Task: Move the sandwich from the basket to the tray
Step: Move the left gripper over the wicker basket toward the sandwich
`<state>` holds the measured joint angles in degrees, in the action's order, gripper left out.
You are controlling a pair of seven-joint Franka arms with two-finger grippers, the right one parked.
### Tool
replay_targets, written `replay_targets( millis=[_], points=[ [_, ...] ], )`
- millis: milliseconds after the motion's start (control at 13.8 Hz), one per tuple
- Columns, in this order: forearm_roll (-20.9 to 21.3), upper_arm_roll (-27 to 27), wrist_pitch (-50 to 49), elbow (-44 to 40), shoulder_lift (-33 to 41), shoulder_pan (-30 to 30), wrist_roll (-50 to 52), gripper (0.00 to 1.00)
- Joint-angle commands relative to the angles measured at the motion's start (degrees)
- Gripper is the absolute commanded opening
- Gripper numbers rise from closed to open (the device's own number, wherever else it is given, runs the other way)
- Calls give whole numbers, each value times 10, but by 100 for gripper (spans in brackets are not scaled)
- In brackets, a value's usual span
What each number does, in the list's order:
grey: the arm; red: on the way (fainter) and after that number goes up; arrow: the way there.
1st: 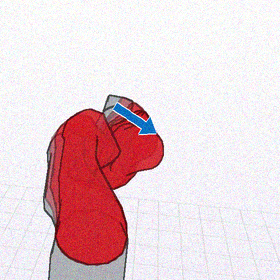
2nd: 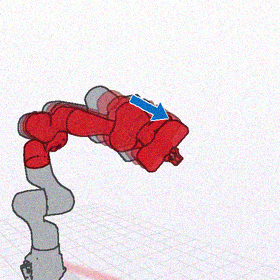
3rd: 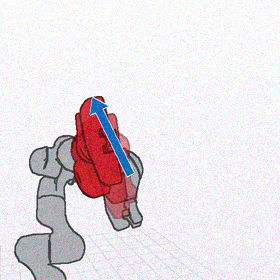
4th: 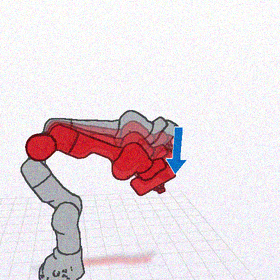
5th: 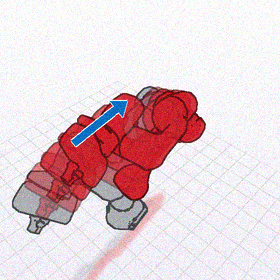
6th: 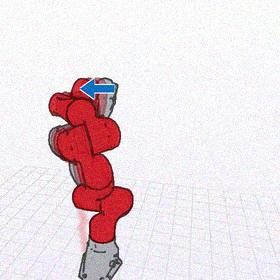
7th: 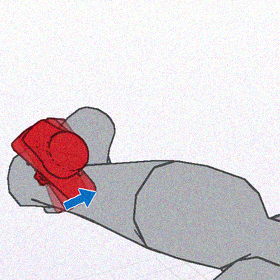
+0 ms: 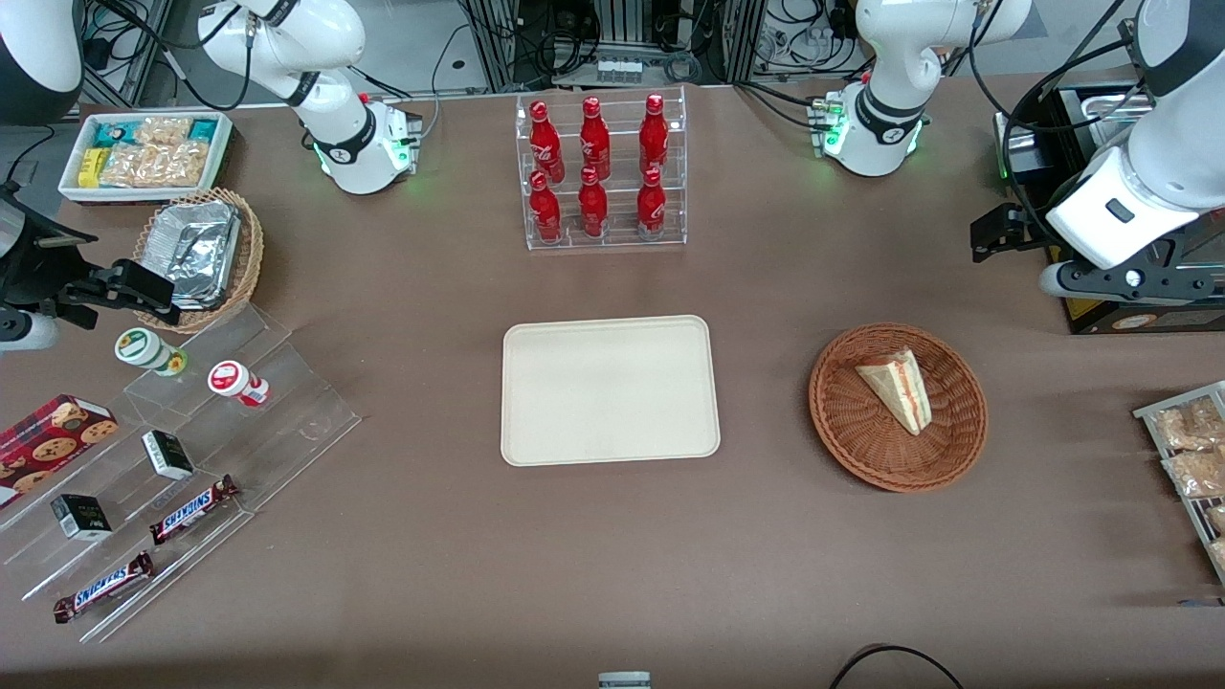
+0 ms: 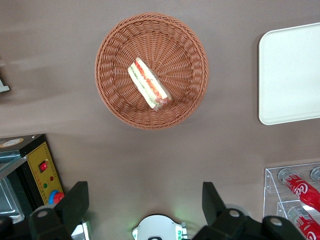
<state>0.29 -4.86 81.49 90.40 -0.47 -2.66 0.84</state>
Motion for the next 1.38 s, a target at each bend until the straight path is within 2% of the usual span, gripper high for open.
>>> replay_targets(
  millis=[0, 145, 362, 580, 1087, 1304],
  points=[
    [4, -2, 1, -11, -5, 1, -8, 100],
    [5, -2, 15, -3, -15, 1, -8, 100],
    [6, -1, 93, 73, -3, 1, -7, 100],
    [6, -1, 119, 99, -15, 2, -6, 100],
    [7, 0, 262, 228, -15, 3, 5, 100],
    [7, 0, 323, 270, -18, 3, 79, 100]
  ],
)
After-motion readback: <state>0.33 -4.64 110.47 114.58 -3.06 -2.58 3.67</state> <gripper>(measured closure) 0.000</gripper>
